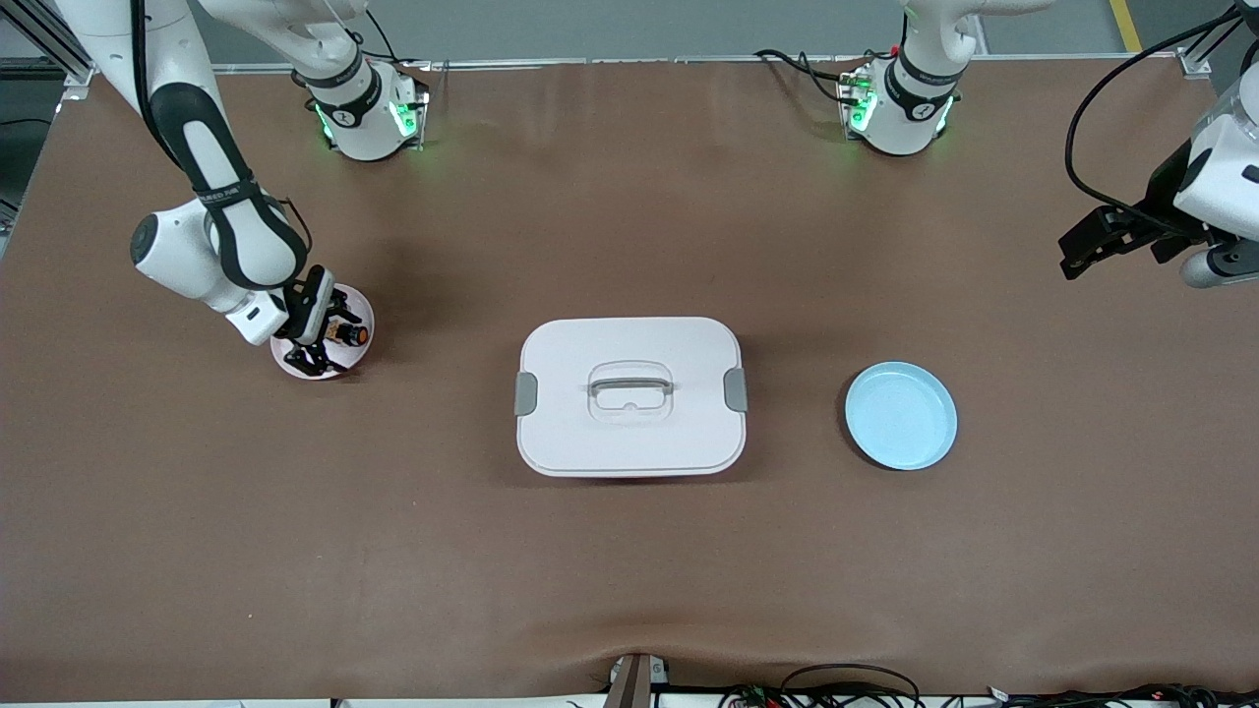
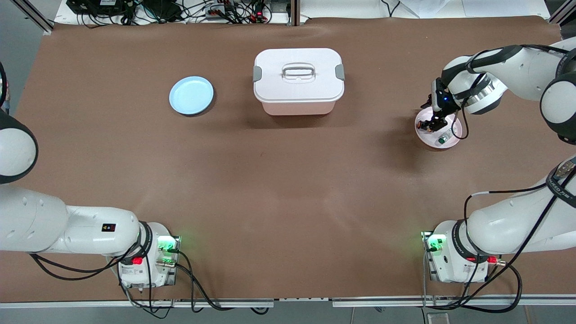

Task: Transfer orange switch to right arm and place
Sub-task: 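Lower the switch onto the pink plate with the right gripper, then open the right gripper to release the switch on the plate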

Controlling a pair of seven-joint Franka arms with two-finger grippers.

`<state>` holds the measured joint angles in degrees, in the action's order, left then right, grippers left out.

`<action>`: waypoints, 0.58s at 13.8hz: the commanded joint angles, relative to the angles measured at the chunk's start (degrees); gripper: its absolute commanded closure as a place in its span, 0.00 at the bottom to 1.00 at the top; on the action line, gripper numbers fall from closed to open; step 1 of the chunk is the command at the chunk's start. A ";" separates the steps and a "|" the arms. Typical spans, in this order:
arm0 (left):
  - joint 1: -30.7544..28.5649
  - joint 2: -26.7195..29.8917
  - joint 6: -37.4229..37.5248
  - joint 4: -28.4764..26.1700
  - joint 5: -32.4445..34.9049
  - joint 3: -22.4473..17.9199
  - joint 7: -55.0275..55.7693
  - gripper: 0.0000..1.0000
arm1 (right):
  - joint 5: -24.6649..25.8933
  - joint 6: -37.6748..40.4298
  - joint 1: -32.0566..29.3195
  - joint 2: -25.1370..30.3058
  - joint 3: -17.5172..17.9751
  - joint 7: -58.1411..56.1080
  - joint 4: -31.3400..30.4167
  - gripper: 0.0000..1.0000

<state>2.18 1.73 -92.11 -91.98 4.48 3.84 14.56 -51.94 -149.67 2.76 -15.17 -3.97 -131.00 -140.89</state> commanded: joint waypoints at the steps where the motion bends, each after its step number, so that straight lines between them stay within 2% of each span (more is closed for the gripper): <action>1: -0.42 0.82 -0.44 -0.66 -0.44 0.12 -1.03 0.00 | 3.83 4.20 -0.29 0.85 -1.13 2.73 2.01 0.00; 4: -0.42 0.82 -0.44 -0.57 -0.35 0.12 -1.11 0.00 | 18.15 13.32 -0.47 2.34 -3.23 15.82 7.36 0.00; 6: -0.42 0.65 -0.44 -0.57 -0.26 0.12 -1.11 0.00 | 26.24 23.14 -0.56 2.87 -5.34 23.29 14.11 0.00; 8: -0.42 0.64 -0.36 -0.66 0.00 0.12 -1.11 0.00 | 33.01 32.65 -0.56 3.13 -5.61 30.94 20.53 0.00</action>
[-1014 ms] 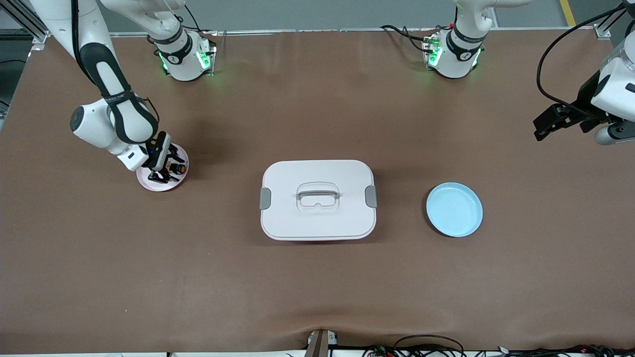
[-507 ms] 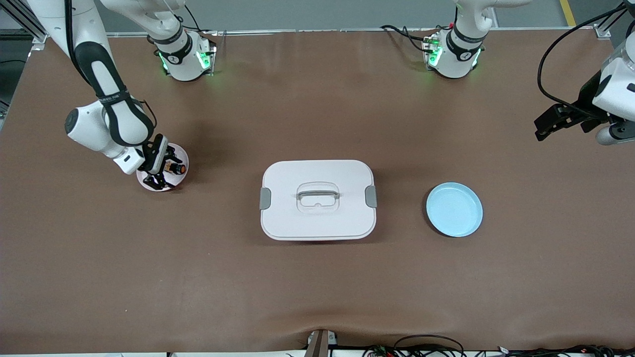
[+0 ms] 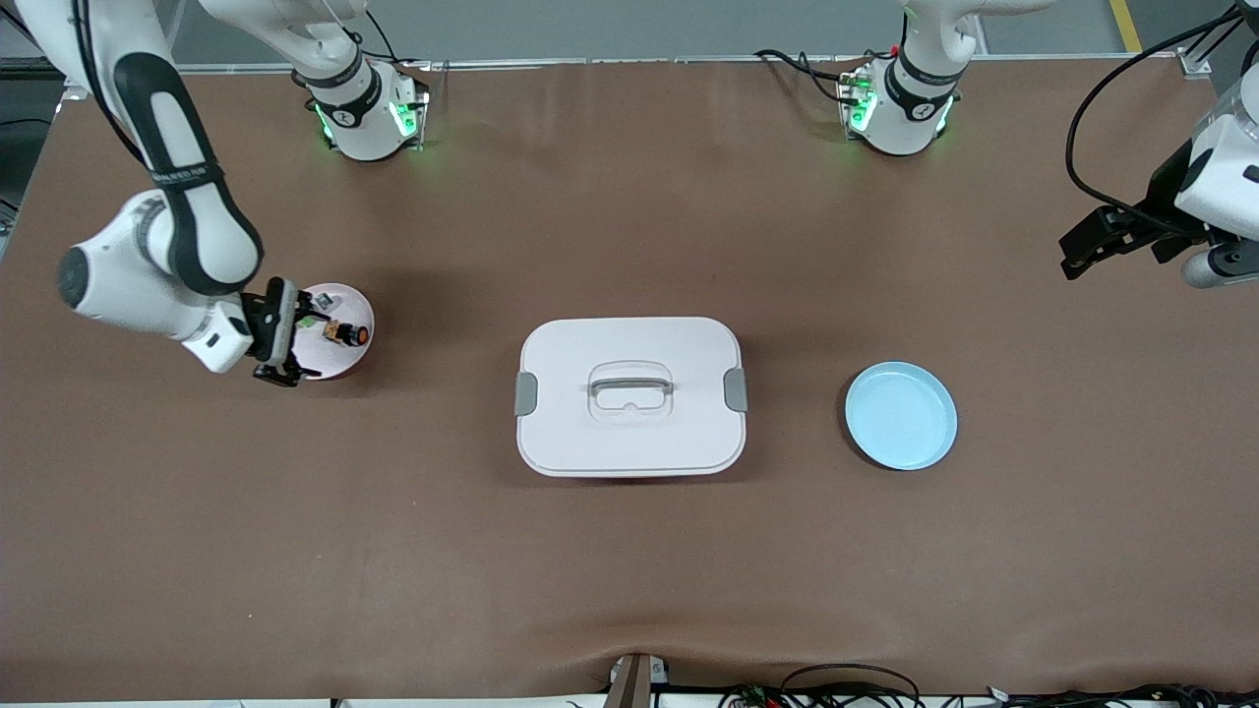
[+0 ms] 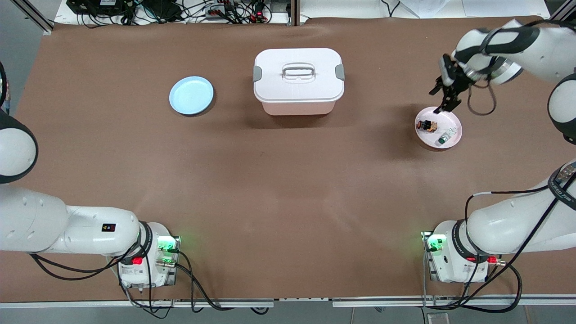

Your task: Transfer orange switch to right arm and place

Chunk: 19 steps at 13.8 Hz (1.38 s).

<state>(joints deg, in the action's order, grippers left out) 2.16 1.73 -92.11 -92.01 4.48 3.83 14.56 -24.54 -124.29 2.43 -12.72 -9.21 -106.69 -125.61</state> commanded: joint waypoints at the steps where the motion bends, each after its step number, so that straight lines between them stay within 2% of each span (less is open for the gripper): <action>1: -0.40 0.73 -0.18 -0.62 0.00 0.12 -1.11 0.00 | 8.51 10.96 -0.23 1.20 -0.37 10.85 7.81 0.00; 3: -0.40 1.00 0.26 -0.53 0.00 0.12 -1.11 0.00 | 13.01 17.91 -0.15 2.25 -0.28 20.16 12.04 0.00; 8: -0.05 1.26 0.79 -0.45 -0.43 0.30 -3.21 0.00 | 19.34 30.93 0.64 2.52 0.16 43.27 22.24 0.00; 11: -0.05 1.53 1.31 -0.36 -1.05 0.39 -7.34 0.00 | 19.09 31.83 0.21 2.52 -0.10 54.19 23.48 0.00; 15: 0.04 1.61 3.15 -0.18 -3.86 0.48 -9.81 0.00 | 19.52 33.49 1.78 4.37 0.33 84.05 25.05 0.00; 17: 0.04 2.14 3.51 -0.18 -3.86 0.48 -9.81 0.00 | 21.97 40.06 1.53 3.84 -0.10 86.74 30.58 0.00; 19: 0.04 2.58 4.21 -0.27 -3.86 0.39 -9.64 0.00 | 24.18 43.42 0.82 3.75 -0.11 86.57 34.72 0.00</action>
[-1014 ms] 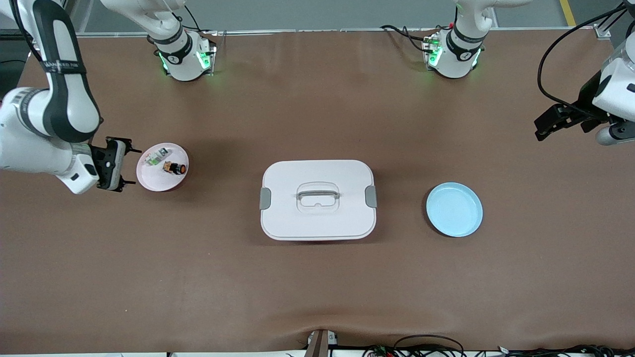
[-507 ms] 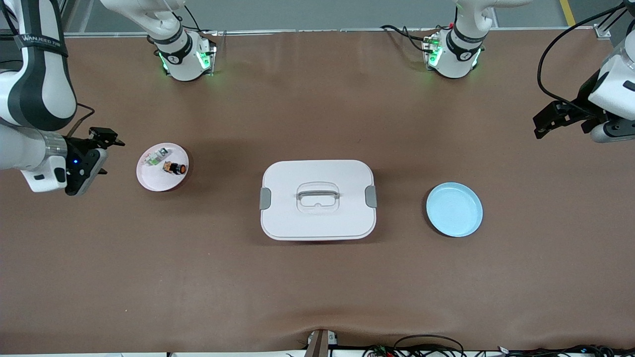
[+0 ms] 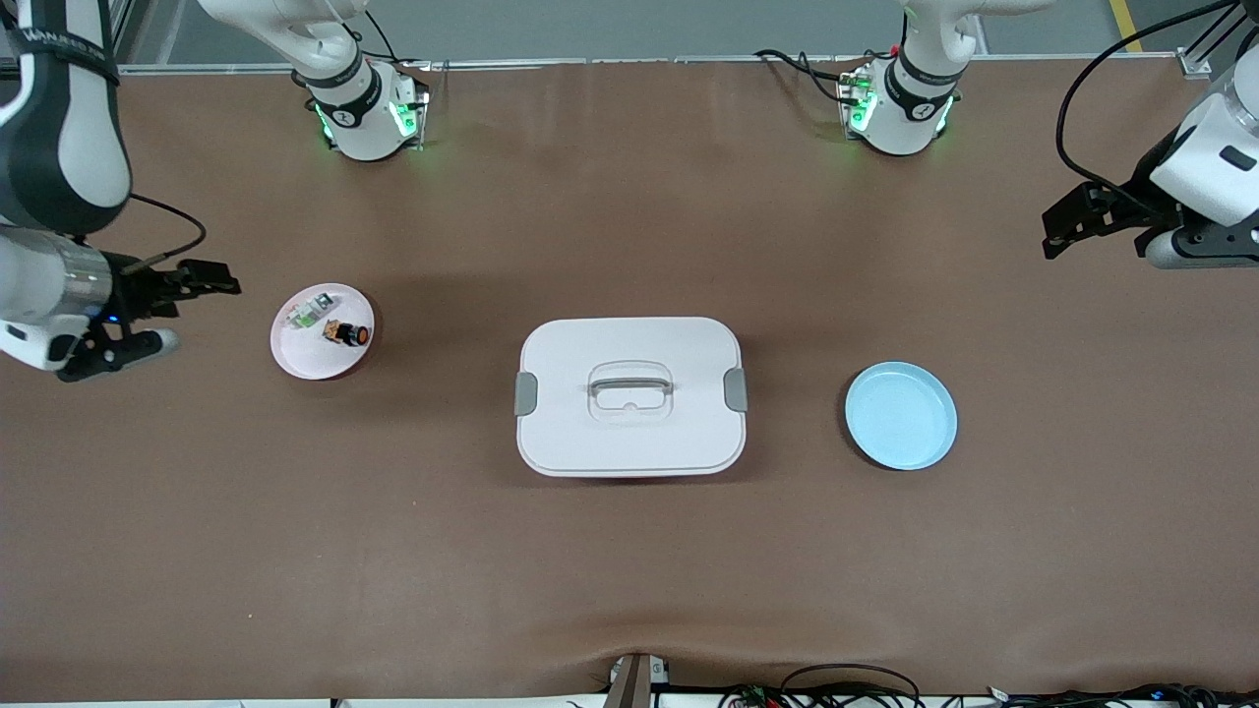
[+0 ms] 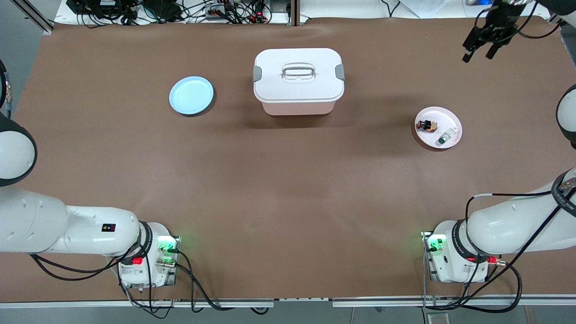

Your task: Transfer orange switch to right arm and place

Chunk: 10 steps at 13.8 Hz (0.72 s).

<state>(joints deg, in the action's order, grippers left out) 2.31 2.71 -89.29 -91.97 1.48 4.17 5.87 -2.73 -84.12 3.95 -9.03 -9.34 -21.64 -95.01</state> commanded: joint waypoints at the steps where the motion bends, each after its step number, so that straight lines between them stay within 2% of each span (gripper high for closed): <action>1: -0.20 1.85 1.49 -0.31 -0.86 0.05 -0.95 0.00 | 2.55 2.57 -1.05 -0.02 -0.07 2.03 5.52 0.00; 3: -0.11 2.03 1.49 -0.40 -0.86 0.14 -0.69 0.00 | 1.59 2.74 -4.11 -0.02 0.02 1.52 9.13 0.00; 8: -0.29 3.09 2.10 -0.22 -0.86 0.40 -0.07 0.00 | 0.54 6.58 -4.48 0.86 0.19 1.60 10.19 0.00; 10: -0.38 3.18 2.10 -0.31 -0.86 0.40 -0.07 0.00 | 0.97 7.48 -3.69 0.68 0.37 1.86 13.78 0.00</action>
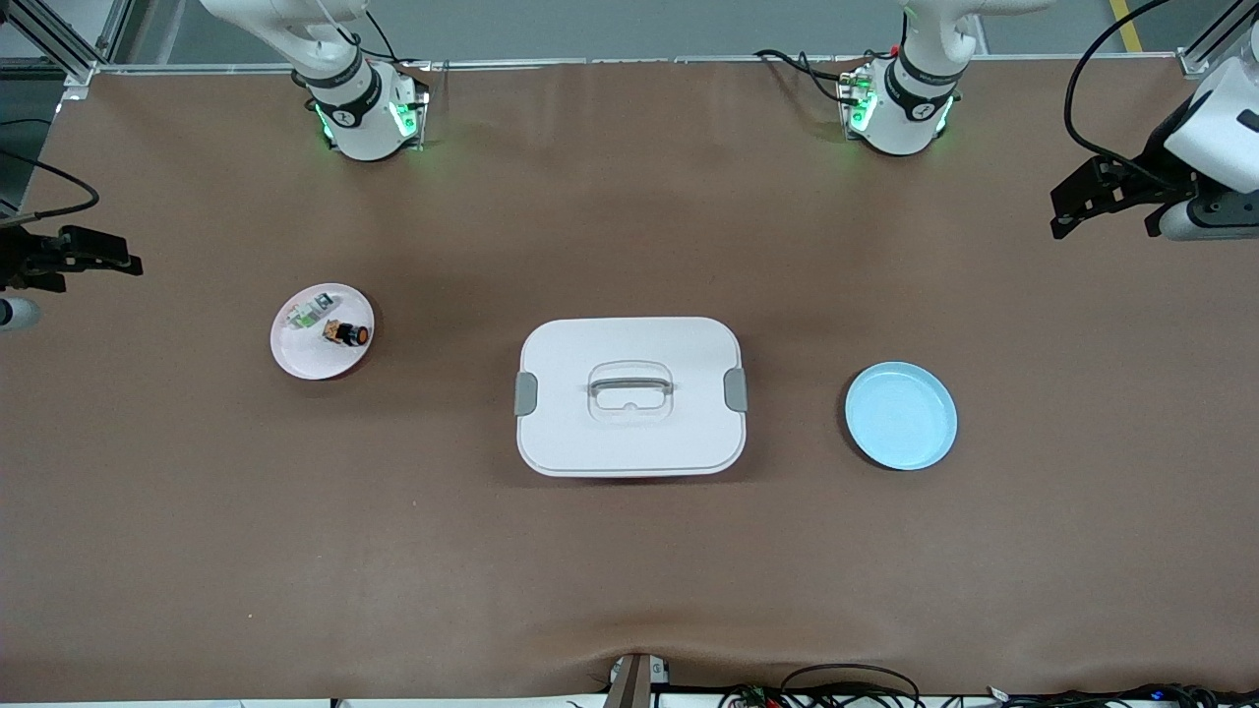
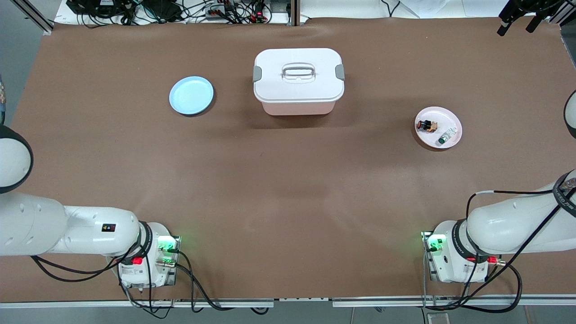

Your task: Transfer orange switch to right arm and place

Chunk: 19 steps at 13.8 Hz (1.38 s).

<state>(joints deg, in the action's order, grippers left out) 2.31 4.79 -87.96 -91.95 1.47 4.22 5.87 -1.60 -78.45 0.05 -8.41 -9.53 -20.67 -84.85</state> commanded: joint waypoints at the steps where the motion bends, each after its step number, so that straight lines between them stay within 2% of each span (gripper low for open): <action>1: -0.38 1.10 0.86 -0.42 -0.85 0.35 0.02 0.00 | 0.10 1.29 0.82 0.24 0.57 1.07 3.90 0.00; 3: -0.47 1.10 1.13 -0.33 -0.85 0.35 -0.07 0.00 | 0.19 -0.99 1.00 0.41 0.48 1.86 4.08 0.00; 6: -0.56 1.01 1.13 -0.24 -0.85 0.26 -0.07 0.00 | 0.10 -1.35 1.09 0.59 0.65 12.38 4.08 0.00; 11: -0.38 0.66 1.13 0.28 -0.32 0.26 0.28 0.00 | -0.77 -1.44 0.48 2.52 1.00 13.02 3.99 0.00; 12: -0.47 0.66 1.13 0.37 -0.32 0.35 0.28 0.00 | -0.86 -1.44 -0.65 2.70 2.66 13.11 3.90 0.00; 14: -0.47 0.39 1.13 0.72 -0.41 0.26 0.19 0.00 | -1.74 -1.53 -5.74 3.22 8.27 13.46 3.81 0.00; 19: -0.03 -0.31 1.13 1.60 0.12 0.35 -0.33 0.00 | -2.01 -1.53 -6.29 3.67 8.57 14.69 3.29 0.00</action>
<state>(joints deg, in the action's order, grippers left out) 2.33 4.88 -87.55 -91.85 1.47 4.26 5.94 -2.37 -80.17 -4.76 -5.90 -1.98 -7.05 -80.72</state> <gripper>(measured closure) 0.000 0.000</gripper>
